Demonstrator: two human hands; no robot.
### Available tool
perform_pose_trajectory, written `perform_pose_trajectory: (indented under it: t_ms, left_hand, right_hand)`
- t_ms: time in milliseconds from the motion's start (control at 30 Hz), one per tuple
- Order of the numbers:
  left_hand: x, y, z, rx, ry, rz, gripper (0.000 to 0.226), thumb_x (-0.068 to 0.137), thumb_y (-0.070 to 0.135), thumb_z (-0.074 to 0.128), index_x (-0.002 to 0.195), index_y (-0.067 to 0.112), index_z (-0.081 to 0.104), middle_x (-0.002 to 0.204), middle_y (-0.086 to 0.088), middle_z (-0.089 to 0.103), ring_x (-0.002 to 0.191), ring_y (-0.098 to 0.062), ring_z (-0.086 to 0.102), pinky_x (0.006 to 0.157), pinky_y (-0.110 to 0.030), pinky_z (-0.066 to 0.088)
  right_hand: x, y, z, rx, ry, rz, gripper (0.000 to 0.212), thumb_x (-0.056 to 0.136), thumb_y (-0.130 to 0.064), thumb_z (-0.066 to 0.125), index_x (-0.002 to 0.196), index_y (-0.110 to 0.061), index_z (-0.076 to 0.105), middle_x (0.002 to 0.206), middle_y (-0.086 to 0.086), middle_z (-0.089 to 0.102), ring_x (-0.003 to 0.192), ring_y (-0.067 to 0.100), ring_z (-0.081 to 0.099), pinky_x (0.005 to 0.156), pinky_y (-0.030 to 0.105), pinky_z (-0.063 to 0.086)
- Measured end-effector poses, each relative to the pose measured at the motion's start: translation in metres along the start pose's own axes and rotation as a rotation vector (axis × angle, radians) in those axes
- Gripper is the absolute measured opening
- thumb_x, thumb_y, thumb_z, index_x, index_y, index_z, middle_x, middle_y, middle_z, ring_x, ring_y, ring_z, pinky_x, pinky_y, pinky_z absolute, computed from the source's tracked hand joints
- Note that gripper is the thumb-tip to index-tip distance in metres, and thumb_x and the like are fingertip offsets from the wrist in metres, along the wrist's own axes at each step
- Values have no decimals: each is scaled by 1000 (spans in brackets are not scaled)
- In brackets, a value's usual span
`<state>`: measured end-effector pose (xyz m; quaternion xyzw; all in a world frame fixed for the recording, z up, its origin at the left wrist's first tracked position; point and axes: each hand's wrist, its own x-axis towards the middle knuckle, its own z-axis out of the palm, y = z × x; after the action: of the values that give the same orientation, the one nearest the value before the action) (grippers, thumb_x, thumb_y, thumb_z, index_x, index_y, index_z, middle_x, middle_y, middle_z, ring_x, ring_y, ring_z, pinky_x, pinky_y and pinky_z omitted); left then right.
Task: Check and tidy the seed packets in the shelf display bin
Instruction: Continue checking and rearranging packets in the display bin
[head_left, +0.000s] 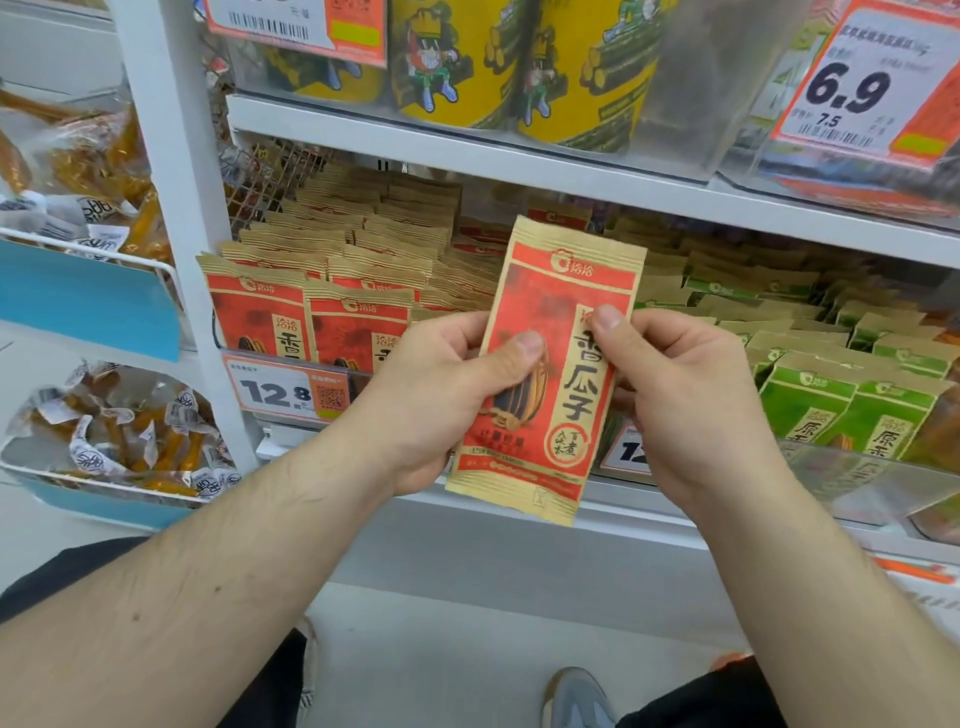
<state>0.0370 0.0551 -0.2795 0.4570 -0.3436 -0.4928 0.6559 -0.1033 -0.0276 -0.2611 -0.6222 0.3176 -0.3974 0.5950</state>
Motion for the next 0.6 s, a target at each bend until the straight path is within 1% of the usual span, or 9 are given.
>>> perform_pose_trajectory:
  t_ms: [100,133,233,267,333,400,467,500,600]
  left_hand:
    - [2,2,-1,-64,59,73,30,77,24,62,102,7,66,94,-17,75,79,-28,73,71,-43,61]
    - [3,4,-2,-84,67,77,31,78,25,62,103,7,66,95,-17,74,80,-29,73,71,-43,61]
    - [2,7,-6,-83,23,31,33,79,24,68,107,7,66,101,-16,74,87,-29,72,75,-43,61]
    - [2,8,-7,-72,-13,9,36,79,18,73,111,6,66,105,-17,73,92,-30,72,78,-44,60]
    - [2,7,-10,-58,-59,-8,41,77,9,72,118,4,64,111,-19,71,99,-31,70,83,-43,59]
    - [2,6,-12,-69,-67,-6,43,78,7,71,119,3,62,113,-21,70,101,-32,69,82,-42,59]
    - [2,6,-13,-101,-81,-5,46,76,10,70,120,2,61,114,-22,69,100,-32,69,78,-41,60]
    - [2,6,-14,-118,-96,-1,48,74,11,71,119,2,61,114,-22,69,100,-32,69,76,-41,60]
    - [1,6,-16,-134,-120,9,42,76,10,69,116,3,62,112,-21,70,96,-30,70,73,-40,60]
  right_hand:
    - [-1,-2,-6,-87,-195,92,31,69,-22,82,88,-3,68,73,10,73,57,19,67,46,27,49]
    - [-1,-2,-8,-124,-228,99,31,67,-21,83,88,-4,68,72,12,73,55,19,65,45,27,49]
    - [-1,-1,-8,-81,-212,50,28,66,-23,71,85,-2,67,69,12,72,51,19,62,43,23,46]
    - [-1,-1,-8,-41,-197,35,28,66,-22,68,85,-1,66,67,10,72,50,17,62,42,21,46]
    - [2,0,-12,13,-197,37,29,68,-22,67,89,-1,65,68,8,72,52,15,64,44,21,47]
    - [4,2,-17,22,-270,51,42,66,-27,75,99,-2,67,82,15,74,67,23,70,54,29,55]
    - [6,3,-22,25,-365,55,67,54,-31,89,110,-3,66,101,27,69,86,35,70,70,41,57]
    - [6,3,-23,32,-401,57,75,49,-30,92,113,-2,65,107,29,67,91,37,69,76,42,58]
    - [7,3,-25,33,-447,53,78,50,-28,93,116,-2,63,112,29,65,97,38,67,84,42,58]
